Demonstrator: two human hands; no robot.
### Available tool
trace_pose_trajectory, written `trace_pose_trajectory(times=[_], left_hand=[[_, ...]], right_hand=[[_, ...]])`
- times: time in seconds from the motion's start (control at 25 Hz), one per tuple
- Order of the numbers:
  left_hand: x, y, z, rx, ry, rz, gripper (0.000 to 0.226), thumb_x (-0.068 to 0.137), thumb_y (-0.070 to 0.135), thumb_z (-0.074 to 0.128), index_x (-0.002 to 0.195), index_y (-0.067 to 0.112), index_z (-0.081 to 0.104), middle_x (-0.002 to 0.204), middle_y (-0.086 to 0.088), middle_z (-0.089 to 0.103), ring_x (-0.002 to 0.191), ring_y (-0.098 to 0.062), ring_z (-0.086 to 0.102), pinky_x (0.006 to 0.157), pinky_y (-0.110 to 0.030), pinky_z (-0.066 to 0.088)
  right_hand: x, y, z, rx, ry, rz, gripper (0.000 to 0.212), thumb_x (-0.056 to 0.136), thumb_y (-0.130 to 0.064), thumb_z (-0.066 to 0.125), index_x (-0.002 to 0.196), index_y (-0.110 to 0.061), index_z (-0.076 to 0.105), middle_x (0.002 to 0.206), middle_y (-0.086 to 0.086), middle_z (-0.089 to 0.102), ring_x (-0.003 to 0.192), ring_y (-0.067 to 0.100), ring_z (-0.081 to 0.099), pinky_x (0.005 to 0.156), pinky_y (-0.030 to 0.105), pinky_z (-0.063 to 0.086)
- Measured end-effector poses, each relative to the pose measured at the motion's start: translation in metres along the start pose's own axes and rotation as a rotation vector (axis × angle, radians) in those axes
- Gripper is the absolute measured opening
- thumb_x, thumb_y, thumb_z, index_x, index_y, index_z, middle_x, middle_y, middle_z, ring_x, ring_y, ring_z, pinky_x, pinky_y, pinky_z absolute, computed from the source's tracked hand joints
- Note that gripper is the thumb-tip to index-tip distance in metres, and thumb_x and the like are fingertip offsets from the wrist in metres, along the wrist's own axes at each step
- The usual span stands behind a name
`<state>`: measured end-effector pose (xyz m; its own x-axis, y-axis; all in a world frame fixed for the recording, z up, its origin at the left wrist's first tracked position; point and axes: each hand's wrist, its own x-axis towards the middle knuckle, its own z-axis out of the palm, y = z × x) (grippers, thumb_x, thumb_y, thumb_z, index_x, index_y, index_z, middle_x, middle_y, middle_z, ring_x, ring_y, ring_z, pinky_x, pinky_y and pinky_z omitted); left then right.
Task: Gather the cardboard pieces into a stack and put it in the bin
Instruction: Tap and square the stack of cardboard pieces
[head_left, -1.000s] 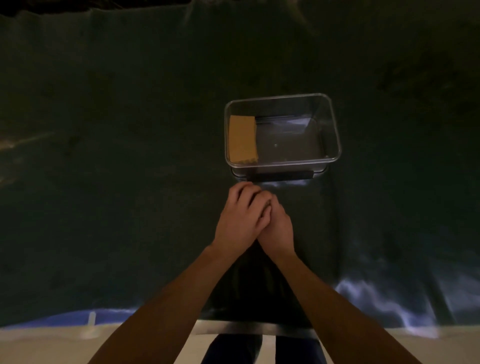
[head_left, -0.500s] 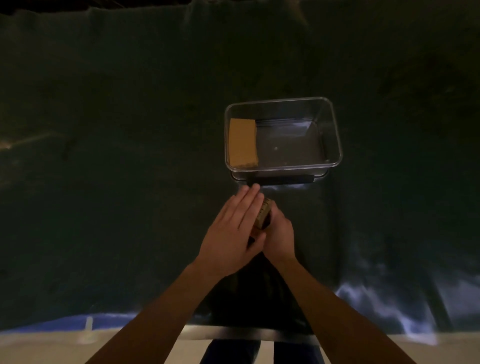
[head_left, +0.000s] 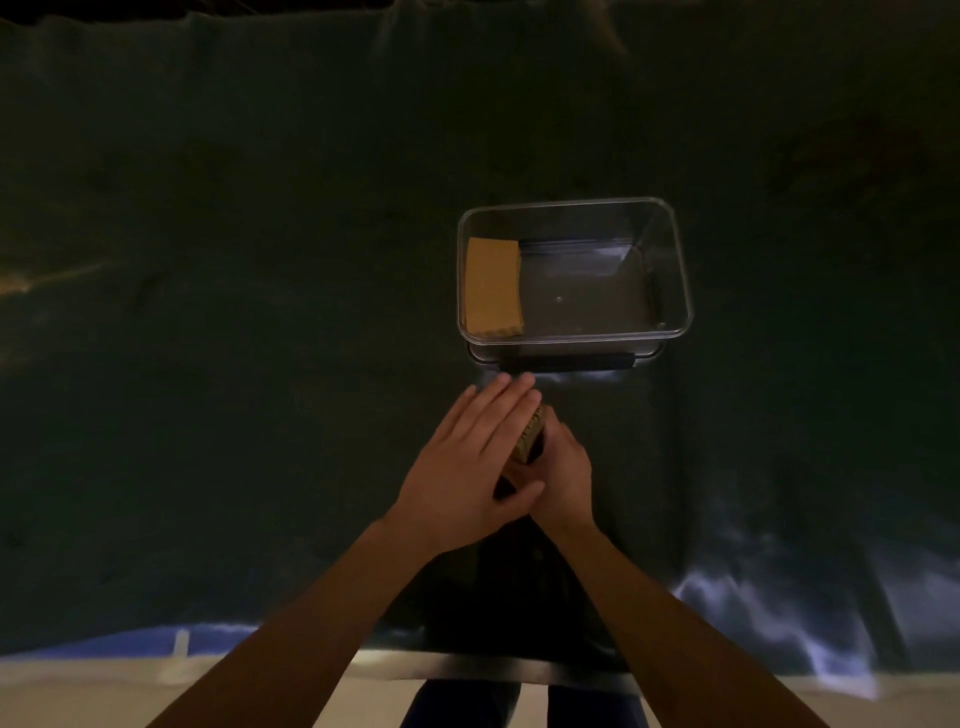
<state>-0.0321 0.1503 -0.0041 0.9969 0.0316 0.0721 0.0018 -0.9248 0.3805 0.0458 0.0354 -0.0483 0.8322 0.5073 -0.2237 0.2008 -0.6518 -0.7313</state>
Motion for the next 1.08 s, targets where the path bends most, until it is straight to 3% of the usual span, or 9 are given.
trace_pose_trajectory(times=[0.08,0.2,0.28,0.36,0.64,0.76,0.92,1.0,1.08], left_hand=[[-0.001,-0.007,-0.003,-0.329,0.112,-0.161,0.083,0.091,0.048,0.054,0.156,0.021,0.01,0.165,0.006,0.007,0.153,-0.01,0.004,0.125,-0.034,0.012],[-0.001,-0.017,-0.009,-1.182,0.443,-0.72,0.066,0.099,0.045,0.039,0.157,0.024,0.015,0.164,0.01,0.017,0.15,-0.005,0.016,0.123,-0.028,0.014],[0.001,-0.009,-0.008,-1.427,0.382,-0.837,0.055,0.105,0.038,0.028,0.156,0.019,0.021,0.161,0.005,0.028,0.148,-0.008,0.025,0.123,-0.032,0.017],[0.001,0.001,-0.008,-1.494,0.18,-0.746,0.056,0.103,0.04,0.028,0.151,0.011,0.033,0.153,-0.001,0.043,0.142,-0.008,0.038,0.119,-0.029,0.027],[-0.002,0.005,-0.007,-1.477,0.154,-0.706,0.06,0.096,0.046,0.035,0.15,0.022,0.032,0.154,0.009,0.041,0.142,-0.004,0.036,0.12,-0.032,0.024],[-0.001,0.01,-0.008,-1.487,0.243,-0.757,0.067,0.092,0.052,0.044,0.151,0.021,0.034,0.153,0.008,0.043,0.139,-0.003,0.041,0.12,-0.035,0.026],[0.004,0.014,-0.012,-1.341,0.063,-0.678,0.075,0.081,0.05,0.059,0.149,0.028,0.035,0.137,0.023,0.053,0.128,0.007,0.047,0.119,-0.038,0.03],[0.007,0.015,-0.022,-1.093,0.196,-0.63,0.078,0.083,0.052,0.056,0.152,0.032,0.025,0.148,0.024,0.04,0.137,0.01,0.035,0.122,-0.04,0.024],[0.008,0.017,-0.032,-0.615,0.302,-0.437,0.082,0.089,0.051,0.05,0.156,0.022,0.012,0.165,0.009,0.01,0.151,-0.006,0.011,0.125,-0.037,0.012]], right_hand=[[-0.001,-0.003,-0.001,0.045,0.006,-0.001,0.046,0.076,-0.041,0.076,0.115,-0.027,0.056,0.111,-0.009,0.067,0.103,0.008,0.061,0.092,0.032,0.051],[-0.001,-0.006,-0.001,0.063,0.006,0.046,0.049,0.073,-0.047,0.079,0.114,-0.034,0.056,0.112,-0.013,0.067,0.104,0.003,0.059,0.09,0.027,0.049],[-0.002,-0.005,0.001,0.048,-0.005,0.051,0.05,0.072,-0.047,0.079,0.115,-0.034,0.055,0.112,-0.013,0.066,0.104,0.003,0.058,0.09,0.026,0.049],[-0.003,-0.004,0.0,0.04,0.017,0.032,0.051,0.072,-0.048,0.078,0.115,-0.033,0.056,0.111,-0.012,0.067,0.102,0.004,0.06,0.09,0.029,0.052],[-0.003,-0.008,-0.003,0.008,0.009,0.018,0.049,0.074,-0.048,0.078,0.114,-0.033,0.056,0.109,-0.014,0.067,0.1,0.002,0.06,0.089,0.027,0.051],[-0.005,-0.009,-0.003,-0.04,0.0,0.002,0.048,0.076,-0.047,0.076,0.115,-0.031,0.054,0.11,-0.012,0.066,0.101,0.005,0.06,0.09,0.029,0.051],[-0.006,-0.01,-0.002,-0.036,0.001,-0.018,0.045,0.08,-0.049,0.067,0.117,-0.028,0.052,0.111,-0.01,0.065,0.099,0.007,0.06,0.088,0.035,0.054],[-0.007,-0.012,-0.003,-0.066,-0.01,-0.024,0.045,0.08,-0.051,0.064,0.116,-0.025,0.053,0.108,-0.009,0.065,0.097,0.008,0.059,0.087,0.032,0.052],[-0.007,-0.014,-0.004,-0.088,-0.018,-0.022,0.041,0.083,-0.048,0.062,0.114,-0.023,0.053,0.102,-0.01,0.061,0.094,0.008,0.058,0.085,0.03,0.049]])
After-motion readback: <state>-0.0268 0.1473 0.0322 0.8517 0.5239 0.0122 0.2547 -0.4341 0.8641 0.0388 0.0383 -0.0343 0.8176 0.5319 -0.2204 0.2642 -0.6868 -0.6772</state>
